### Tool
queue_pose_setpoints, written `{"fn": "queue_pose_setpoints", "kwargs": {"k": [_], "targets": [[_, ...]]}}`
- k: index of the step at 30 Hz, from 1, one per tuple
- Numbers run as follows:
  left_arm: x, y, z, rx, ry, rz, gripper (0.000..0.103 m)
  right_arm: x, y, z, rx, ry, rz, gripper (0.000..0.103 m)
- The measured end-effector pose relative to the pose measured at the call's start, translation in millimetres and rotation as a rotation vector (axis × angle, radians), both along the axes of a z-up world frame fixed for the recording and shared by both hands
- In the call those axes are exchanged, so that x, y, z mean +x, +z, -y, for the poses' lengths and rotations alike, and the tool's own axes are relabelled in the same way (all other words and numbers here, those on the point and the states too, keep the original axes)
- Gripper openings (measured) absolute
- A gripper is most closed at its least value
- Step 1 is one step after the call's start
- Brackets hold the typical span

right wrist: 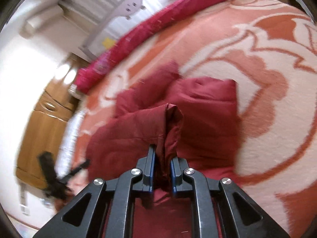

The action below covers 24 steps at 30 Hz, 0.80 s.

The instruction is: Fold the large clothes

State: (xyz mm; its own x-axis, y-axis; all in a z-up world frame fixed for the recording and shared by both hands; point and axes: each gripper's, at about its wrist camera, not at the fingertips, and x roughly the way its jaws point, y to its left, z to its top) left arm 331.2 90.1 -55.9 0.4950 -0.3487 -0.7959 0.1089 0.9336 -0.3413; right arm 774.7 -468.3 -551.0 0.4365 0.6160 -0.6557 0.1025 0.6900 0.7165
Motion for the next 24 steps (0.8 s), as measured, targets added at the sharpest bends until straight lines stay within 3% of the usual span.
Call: {"fn": "queue_pose_setpoints", "kwargs": {"k": [4,7,9,12,13,15,16,19,22,24], "targets": [[2.5,-8.2,2.5,-0.004,-0.005,-0.016,0.013,-2.0,-27.5,-2.7,-0.072,-0.009,-0.013,0.012],[4.6,-9.8,6.5,0.016,-0.001,-0.023,0.013,-5.8,-29.9,0.6,-0.112,-0.035,-0.028,0.019],[4.2,-10.5,8.5,0.029,-0.003,-0.024,0.013,-12.3,-11.6,6.1,-0.184,-0.091,-0.019,0.027],[4.2,-12.9,8.8,0.046,-0.01,-0.018,0.013,-25.8,38.1,6.3,-0.272,-0.163,0.137,0.03],[4.0,-13.1,8.6,0.048,-0.009,-0.017,0.013,-27.2,50.7,0.2,-0.272,-0.15,0.179,0.033],[4.3,-13.7,9.2,0.053,-0.005,-0.017,0.013,-20.4,62.0,-20.1,-0.275,-0.059,0.219,0.05],[4.6,-14.0,10.1,0.06,-0.002,-0.018,0.013,-16.2,61.7,-31.9,-0.278,-0.007,0.22,0.052],[5.7,-15.9,15.3,0.1,0.005,-0.024,0.014,-3.9,38.1,-67.9,-0.353,0.128,0.166,0.051],[3.2,-10.7,20.0,0.148,0.0,-0.016,0.014,-0.6,2.6,-73.9,-0.455,0.161,0.084,0.048],[-1.7,-3.1,18.9,0.151,-0.009,-0.006,0.014,-1.8,-13.3,-60.9,-0.436,0.136,0.07,0.048]]}}
